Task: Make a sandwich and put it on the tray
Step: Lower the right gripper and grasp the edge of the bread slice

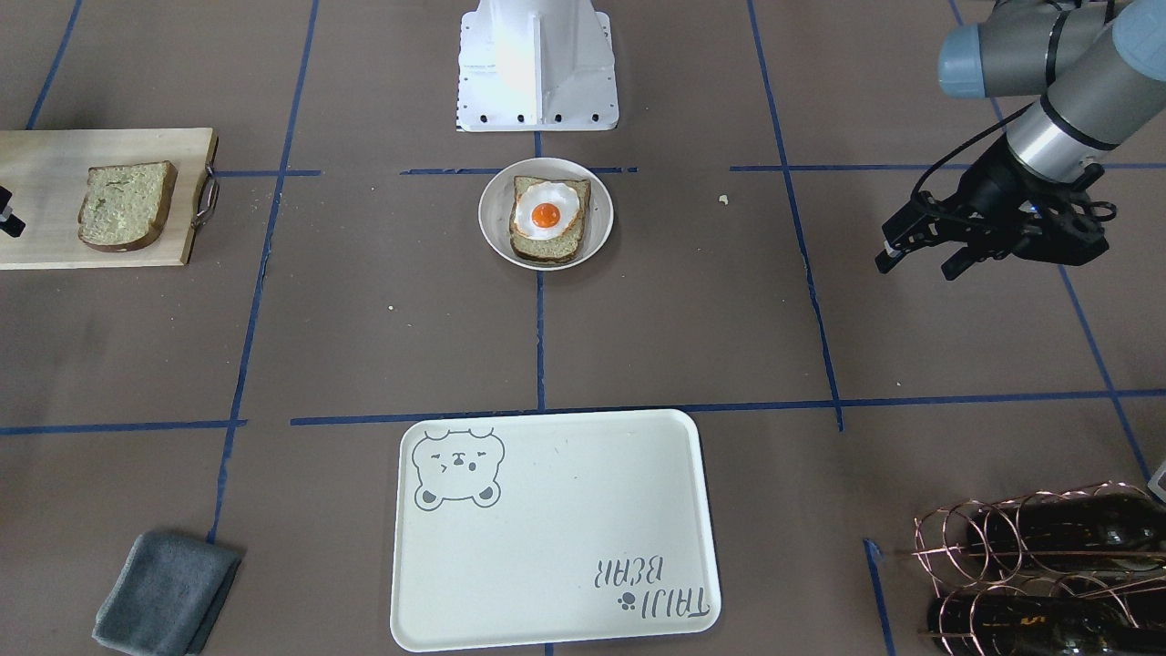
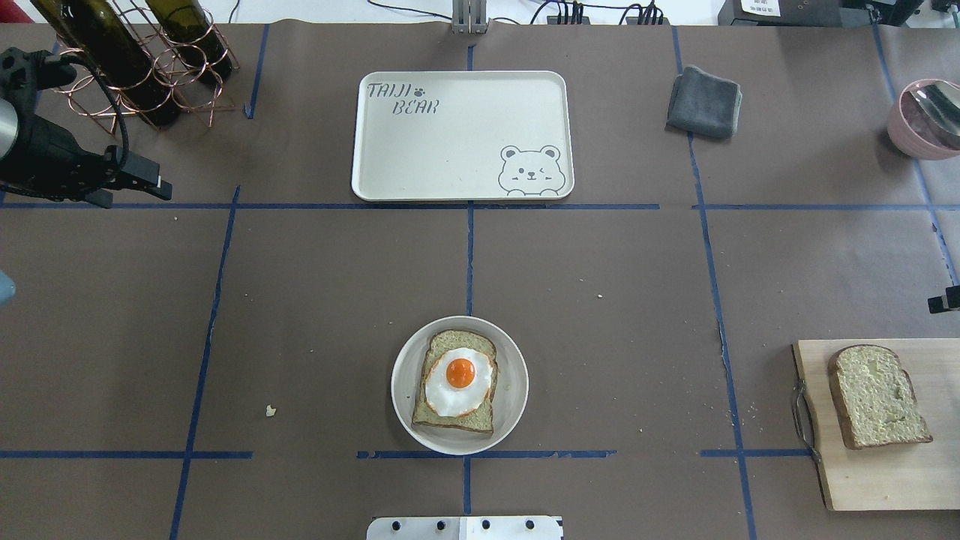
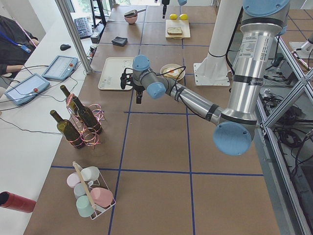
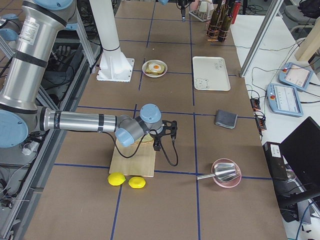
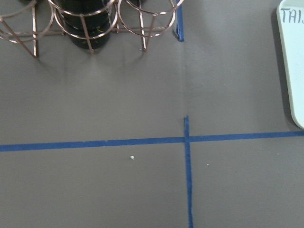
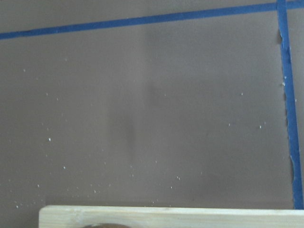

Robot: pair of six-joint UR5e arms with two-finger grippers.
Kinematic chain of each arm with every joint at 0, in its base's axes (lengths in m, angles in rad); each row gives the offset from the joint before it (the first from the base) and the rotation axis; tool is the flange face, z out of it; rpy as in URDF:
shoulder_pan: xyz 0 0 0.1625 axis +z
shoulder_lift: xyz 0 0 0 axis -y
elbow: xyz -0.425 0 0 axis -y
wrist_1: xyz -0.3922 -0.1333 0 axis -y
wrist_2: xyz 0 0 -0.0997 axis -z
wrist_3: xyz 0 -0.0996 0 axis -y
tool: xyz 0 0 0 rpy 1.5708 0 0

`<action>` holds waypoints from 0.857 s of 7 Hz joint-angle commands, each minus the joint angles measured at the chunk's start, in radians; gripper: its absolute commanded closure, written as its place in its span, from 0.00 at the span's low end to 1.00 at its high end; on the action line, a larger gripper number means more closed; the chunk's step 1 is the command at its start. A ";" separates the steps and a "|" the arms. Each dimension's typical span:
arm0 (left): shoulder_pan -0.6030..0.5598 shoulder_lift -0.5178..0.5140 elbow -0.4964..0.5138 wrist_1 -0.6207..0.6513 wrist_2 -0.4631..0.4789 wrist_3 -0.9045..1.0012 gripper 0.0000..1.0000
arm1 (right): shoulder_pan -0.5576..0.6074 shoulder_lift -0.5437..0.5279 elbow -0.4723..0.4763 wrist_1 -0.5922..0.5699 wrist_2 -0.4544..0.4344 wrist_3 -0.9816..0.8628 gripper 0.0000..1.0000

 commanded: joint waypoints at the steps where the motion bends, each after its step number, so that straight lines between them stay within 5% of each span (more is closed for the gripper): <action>1: 0.038 -0.008 -0.023 -0.025 0.004 -0.091 0.00 | -0.196 -0.101 -0.001 0.233 -0.115 0.227 0.01; 2: 0.040 -0.009 -0.026 -0.025 0.004 -0.099 0.00 | -0.290 -0.110 -0.001 0.241 -0.193 0.257 0.02; 6: 0.040 -0.011 -0.026 -0.027 0.006 -0.102 0.00 | -0.373 -0.120 -0.004 0.243 -0.214 0.298 0.33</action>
